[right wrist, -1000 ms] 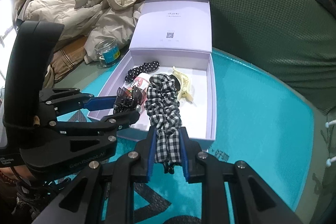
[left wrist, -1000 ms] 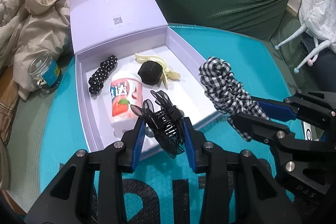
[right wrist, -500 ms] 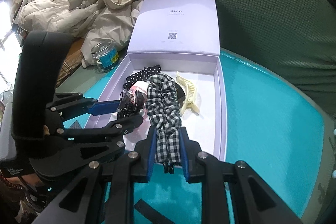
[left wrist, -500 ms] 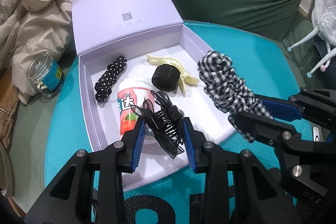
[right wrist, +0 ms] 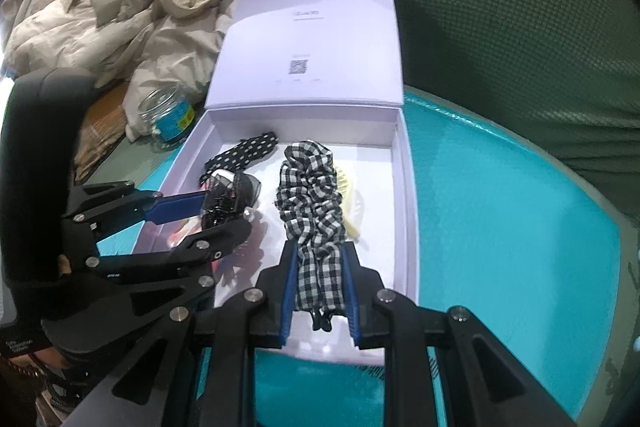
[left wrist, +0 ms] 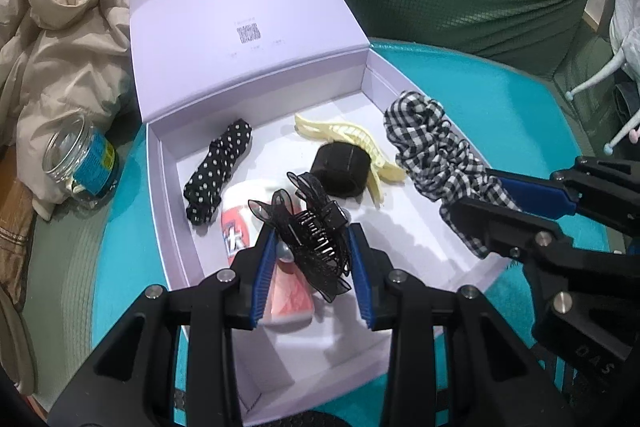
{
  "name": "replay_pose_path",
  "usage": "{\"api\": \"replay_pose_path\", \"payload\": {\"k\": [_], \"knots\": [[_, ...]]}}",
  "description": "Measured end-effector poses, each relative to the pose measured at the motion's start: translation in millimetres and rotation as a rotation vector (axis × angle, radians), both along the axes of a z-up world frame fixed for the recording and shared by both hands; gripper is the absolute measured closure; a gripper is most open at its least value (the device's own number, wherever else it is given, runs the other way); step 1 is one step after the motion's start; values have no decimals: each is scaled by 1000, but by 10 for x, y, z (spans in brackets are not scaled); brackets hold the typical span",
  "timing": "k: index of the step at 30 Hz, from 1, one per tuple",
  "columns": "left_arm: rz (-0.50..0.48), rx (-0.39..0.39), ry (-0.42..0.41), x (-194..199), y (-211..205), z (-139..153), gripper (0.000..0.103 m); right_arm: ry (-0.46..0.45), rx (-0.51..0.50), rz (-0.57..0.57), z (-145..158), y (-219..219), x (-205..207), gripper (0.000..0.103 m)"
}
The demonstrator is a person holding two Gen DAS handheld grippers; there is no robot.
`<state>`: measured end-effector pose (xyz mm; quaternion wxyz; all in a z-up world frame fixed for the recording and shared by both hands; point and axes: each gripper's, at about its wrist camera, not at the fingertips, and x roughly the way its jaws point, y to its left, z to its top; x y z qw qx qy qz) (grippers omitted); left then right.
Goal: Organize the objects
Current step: 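Lower the bow clip and scrunchie into the box beside the polka-dot scrunchie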
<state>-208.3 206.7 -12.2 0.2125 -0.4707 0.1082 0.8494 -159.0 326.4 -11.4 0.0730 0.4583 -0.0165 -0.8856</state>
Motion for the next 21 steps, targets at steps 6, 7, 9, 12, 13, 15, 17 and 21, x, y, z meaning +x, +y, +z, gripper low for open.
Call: {"api": "replay_pose_path", "payload": {"k": [6, 7, 9, 12, 13, 15, 17, 21], "knots": [[-1, 10, 8, -135, 61, -1, 70, -1, 23, -22, 29, 64, -156, 83], [0, 13, 8, -153, 65, -7, 70, 0, 26, -21, 32, 66, -188, 83], [3, 16, 4, -210, 89, -24, 70, -2, 23, -24, 32, 80, -239, 83], [17, 28, 1, -295, 110, -39, 70, -3, 25, -31, 27, 106, -331, 83], [23, 26, 8, -317, 114, -38, 70, -4, 27, -31, 26, 111, -354, 82], [31, 24, 14, -371, 120, -38, 70, -8, 33, -35, 19, 125, -413, 82], [36, 21, 13, -438, 129, -42, 70, -12, 45, -41, 9, 134, -481, 83], [32, 1, 17, -513, 175, -45, 70, -21, 27, -49, -14, 168, -586, 82]]}}
